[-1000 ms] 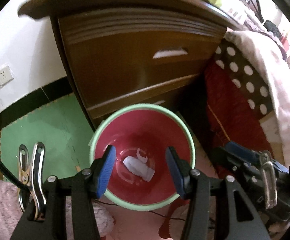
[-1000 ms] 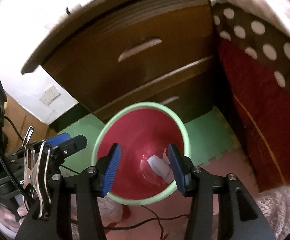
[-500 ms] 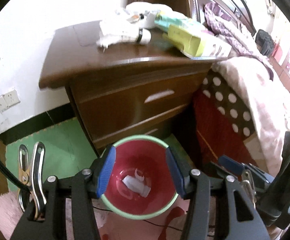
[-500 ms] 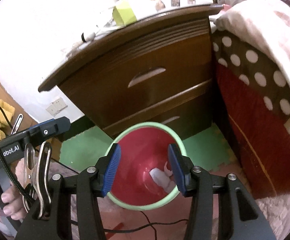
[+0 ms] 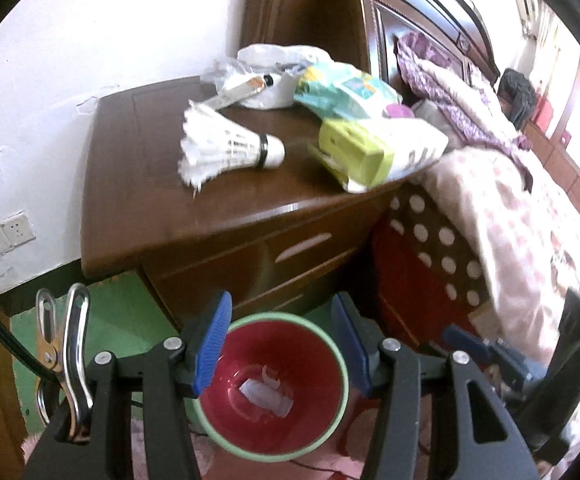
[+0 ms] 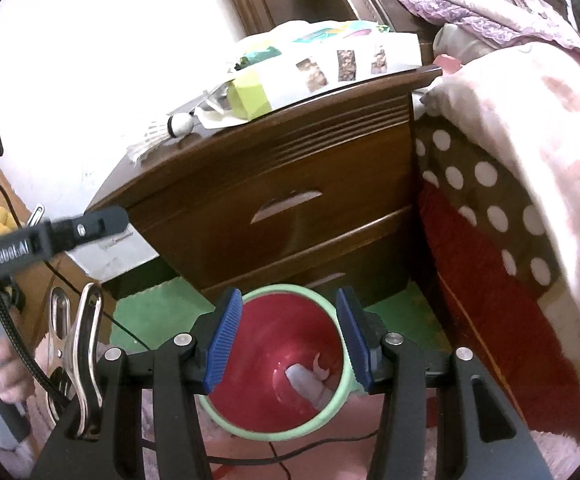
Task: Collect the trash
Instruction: 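Raise both tools from the bin toward the nightstand, then lower the left tool onto the white shuttlecock and close on its base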
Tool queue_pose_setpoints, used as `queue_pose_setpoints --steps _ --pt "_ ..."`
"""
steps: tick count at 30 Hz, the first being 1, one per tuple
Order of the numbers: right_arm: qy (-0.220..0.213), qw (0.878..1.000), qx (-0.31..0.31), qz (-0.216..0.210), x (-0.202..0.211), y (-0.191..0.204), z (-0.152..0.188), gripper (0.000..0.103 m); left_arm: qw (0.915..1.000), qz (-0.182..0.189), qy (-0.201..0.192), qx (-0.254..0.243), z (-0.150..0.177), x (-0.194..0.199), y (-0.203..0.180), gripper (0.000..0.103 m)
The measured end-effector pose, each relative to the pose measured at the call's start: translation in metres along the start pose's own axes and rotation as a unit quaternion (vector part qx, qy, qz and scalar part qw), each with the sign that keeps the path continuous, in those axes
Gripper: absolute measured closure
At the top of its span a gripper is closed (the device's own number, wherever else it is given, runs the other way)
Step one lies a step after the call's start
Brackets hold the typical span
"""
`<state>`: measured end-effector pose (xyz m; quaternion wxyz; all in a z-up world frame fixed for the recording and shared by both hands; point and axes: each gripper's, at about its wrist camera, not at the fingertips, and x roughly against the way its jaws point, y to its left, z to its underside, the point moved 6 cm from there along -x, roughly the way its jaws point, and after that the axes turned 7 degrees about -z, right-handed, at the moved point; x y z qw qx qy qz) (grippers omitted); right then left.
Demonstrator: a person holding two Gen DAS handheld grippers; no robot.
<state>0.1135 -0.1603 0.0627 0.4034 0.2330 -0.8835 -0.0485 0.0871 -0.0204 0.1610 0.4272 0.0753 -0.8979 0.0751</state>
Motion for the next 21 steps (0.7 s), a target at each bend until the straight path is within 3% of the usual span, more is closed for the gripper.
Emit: queue_pose_setpoints --steps 13,21 --pt "-0.017 0.999 -0.024 -0.033 -0.004 -0.013 -0.003 0.053 0.9973 0.002 0.004 0.073 -0.08 -0.019 -0.004 0.048" --pt "-0.038 0.997 -0.038 -0.048 0.004 -0.023 -0.004 0.053 0.984 -0.048 0.051 0.164 -0.111 -0.065 0.014 0.048"
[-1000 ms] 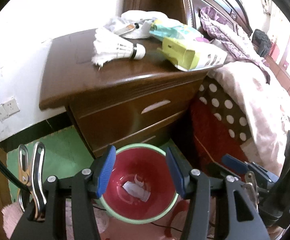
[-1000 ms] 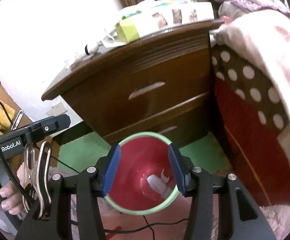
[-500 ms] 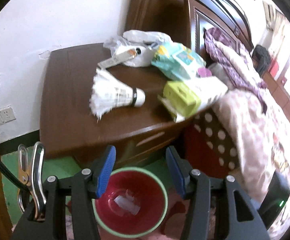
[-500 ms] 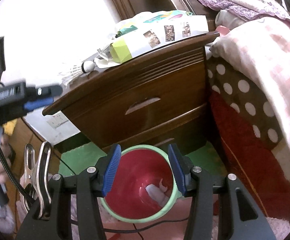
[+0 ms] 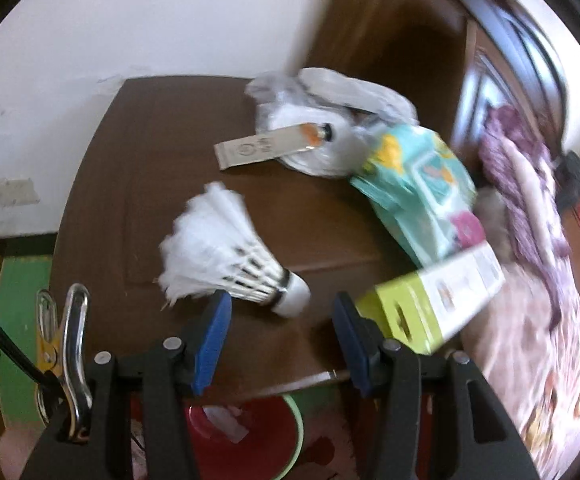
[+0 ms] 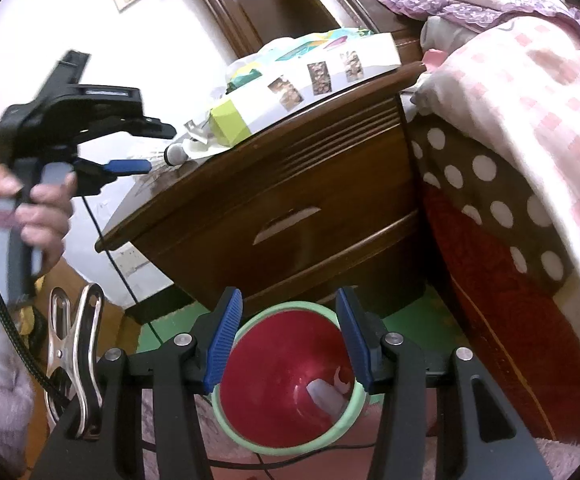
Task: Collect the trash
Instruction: 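Lower the left tool onto the white shuttlecock and close on its base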
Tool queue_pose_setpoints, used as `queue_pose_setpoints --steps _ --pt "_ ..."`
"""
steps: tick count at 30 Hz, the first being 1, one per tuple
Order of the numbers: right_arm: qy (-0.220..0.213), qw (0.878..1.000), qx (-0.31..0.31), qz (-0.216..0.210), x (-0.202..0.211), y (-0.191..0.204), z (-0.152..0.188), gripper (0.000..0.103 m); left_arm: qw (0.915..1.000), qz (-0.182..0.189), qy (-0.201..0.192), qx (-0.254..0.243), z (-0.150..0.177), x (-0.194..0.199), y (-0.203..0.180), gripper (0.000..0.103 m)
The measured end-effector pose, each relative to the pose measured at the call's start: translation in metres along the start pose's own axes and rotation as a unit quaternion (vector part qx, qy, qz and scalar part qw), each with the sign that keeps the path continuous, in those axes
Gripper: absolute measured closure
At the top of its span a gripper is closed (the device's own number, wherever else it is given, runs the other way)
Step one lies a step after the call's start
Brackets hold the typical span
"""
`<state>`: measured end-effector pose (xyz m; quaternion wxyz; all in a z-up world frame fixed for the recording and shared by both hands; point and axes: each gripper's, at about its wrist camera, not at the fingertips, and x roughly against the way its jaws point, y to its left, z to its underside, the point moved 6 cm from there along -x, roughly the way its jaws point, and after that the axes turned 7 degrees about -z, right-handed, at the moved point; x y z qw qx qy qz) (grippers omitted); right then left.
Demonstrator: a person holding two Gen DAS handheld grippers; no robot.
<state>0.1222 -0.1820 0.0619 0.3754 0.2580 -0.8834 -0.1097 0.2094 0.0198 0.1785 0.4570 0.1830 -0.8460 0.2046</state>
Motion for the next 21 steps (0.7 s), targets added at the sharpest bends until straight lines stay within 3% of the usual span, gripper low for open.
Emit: queue_pose_setpoints --steps 10,17,21 --pt "-0.007 1.0 -0.021 -0.02 0.0 -0.011 -0.001 0.053 0.9973 -0.045 0.031 0.05 -0.029 -0.032 -0.001 0.048" --pt "-0.003 0.999 -0.032 -0.03 -0.004 -0.015 0.002 0.053 0.9971 -0.067 0.007 0.034 -0.049 -0.041 -0.015 0.048" --pt "0.002 0.999 -0.038 -0.031 -0.006 -0.018 0.003 0.053 0.9974 -0.07 0.018 0.011 -0.043 -0.048 -0.026 0.052"
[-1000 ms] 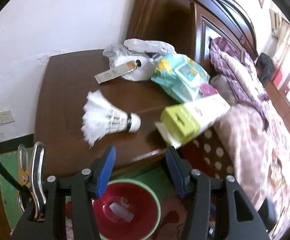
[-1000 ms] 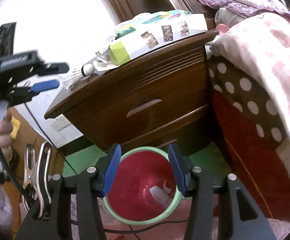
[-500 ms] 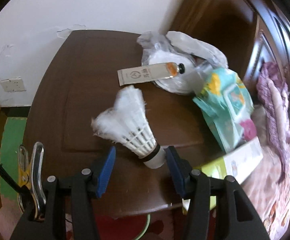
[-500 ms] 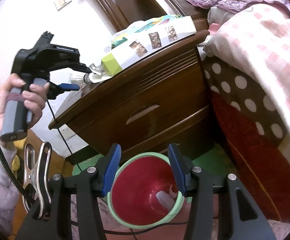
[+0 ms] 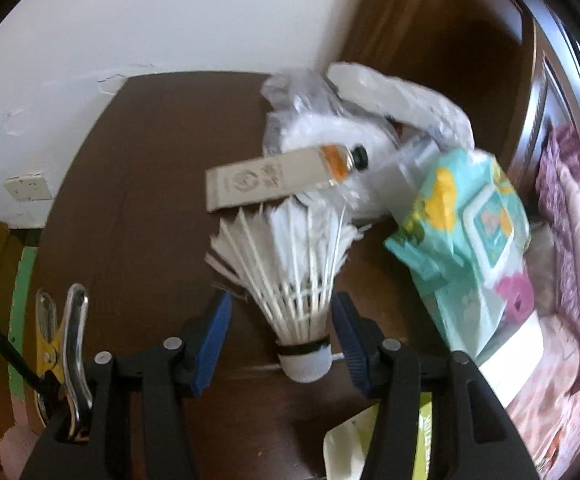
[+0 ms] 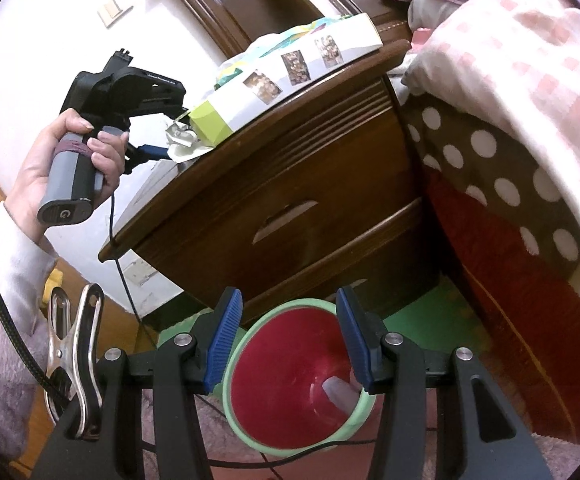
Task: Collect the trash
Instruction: 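Lower the left tool onto the white shuttlecock and close on its base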
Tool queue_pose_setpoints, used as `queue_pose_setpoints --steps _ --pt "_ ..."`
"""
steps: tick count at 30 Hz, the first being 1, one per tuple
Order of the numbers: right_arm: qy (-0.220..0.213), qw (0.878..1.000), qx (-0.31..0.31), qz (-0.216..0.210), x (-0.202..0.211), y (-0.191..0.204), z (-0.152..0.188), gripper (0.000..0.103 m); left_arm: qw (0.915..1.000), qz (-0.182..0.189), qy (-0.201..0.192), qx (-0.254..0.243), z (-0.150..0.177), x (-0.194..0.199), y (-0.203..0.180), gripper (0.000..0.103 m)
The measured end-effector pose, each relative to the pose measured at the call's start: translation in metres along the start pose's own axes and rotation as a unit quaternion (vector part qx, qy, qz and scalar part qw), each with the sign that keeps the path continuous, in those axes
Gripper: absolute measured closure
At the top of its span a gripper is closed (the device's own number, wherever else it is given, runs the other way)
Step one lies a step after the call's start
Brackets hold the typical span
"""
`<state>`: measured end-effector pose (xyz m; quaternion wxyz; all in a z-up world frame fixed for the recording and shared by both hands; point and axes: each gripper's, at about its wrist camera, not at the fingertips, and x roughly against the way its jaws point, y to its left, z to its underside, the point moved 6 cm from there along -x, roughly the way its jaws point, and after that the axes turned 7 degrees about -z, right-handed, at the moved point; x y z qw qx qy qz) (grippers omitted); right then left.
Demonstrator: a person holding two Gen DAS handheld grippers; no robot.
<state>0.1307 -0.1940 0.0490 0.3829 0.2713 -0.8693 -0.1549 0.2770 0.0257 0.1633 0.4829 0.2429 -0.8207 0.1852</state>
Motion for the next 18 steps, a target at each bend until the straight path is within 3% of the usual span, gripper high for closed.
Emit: queue_pose_setpoints --steps 2,5,14,18 --pt "0.0 1.0 -0.006 0.0 0.0 -0.003 0.0 0.053 0.9997 -0.013 -0.014 -0.017 0.003 0.001 -0.004 0.064" --pt "-0.003 1.0 -0.009 0.002 0.002 -0.004 0.0 0.053 0.9993 -0.01 -0.022 -0.03 0.007 0.001 -0.006 0.071" --pt "0.003 1.0 -0.008 0.016 -0.003 -0.007 0.002 0.053 0.9986 0.033 -0.031 -0.027 0.009 0.008 0.022 0.073" --pt "0.008 1.0 -0.006 0.026 -0.007 -0.007 0.002 0.053 0.9971 0.032 -0.054 -0.044 0.016 0.016 0.039 0.073"
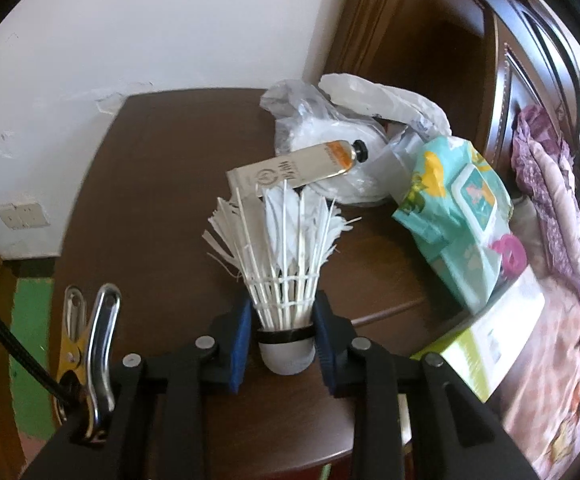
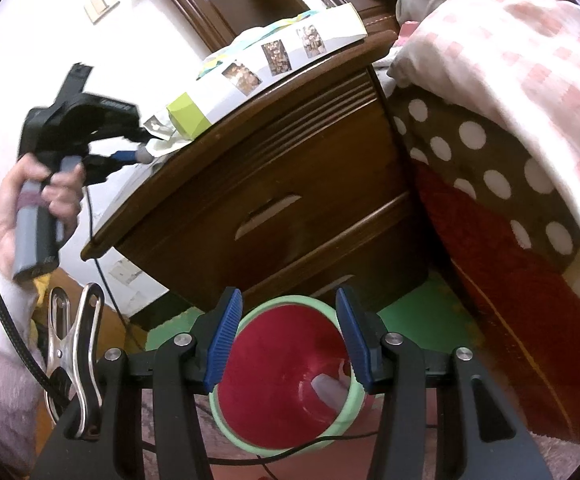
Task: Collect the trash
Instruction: 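Lower the left tool onto the white shuttlecock and close on its base, then lift the shuttlecock with the left tool while the right tool approaches the pink ring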
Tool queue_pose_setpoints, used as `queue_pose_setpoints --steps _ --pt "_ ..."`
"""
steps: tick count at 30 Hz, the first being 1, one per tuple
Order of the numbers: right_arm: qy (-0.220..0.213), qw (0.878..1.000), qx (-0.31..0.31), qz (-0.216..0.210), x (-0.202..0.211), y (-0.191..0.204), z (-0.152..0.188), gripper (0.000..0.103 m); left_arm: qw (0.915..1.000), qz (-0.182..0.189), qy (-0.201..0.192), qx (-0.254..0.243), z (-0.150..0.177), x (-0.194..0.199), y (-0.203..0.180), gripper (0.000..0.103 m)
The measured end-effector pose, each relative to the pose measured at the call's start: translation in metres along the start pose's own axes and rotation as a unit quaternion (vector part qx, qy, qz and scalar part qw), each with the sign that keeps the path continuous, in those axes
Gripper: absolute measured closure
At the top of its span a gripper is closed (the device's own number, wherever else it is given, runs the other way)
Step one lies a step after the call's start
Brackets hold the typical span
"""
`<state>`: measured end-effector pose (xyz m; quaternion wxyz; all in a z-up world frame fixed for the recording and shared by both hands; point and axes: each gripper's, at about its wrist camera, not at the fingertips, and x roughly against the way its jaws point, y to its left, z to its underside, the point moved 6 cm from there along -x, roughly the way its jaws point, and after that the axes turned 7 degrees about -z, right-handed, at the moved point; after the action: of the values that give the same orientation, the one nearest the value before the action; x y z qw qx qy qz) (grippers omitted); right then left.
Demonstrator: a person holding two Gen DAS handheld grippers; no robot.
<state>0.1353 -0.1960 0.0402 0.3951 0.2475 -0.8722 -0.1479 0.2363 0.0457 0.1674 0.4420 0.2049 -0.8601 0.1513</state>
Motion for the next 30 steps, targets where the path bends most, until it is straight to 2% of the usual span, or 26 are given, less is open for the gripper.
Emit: queue_pose_setpoints --steps 7,15,22,30 --pt "0.0 1.0 0.021 0.018 0.003 0.012 -0.011 0.053 0.9995 -0.005 -0.029 -0.008 0.016 0.015 0.025 0.073" --pt "-0.002 0.991 0.12 0.06 0.009 0.063 -0.049 0.053 0.9983 0.025 -0.052 0.001 0.014 0.02 0.045 0.073" --pt "-0.029 0.984 0.154 0.082 0.019 0.087 -0.11 0.053 0.9977 0.031 -0.055 0.023 0.012 0.015 0.061 0.073" --pt "-0.04 0.978 0.169 0.118 0.008 0.076 -0.189 0.053 0.9973 0.034 -0.06 0.026 0.011 0.014 0.062 0.073"
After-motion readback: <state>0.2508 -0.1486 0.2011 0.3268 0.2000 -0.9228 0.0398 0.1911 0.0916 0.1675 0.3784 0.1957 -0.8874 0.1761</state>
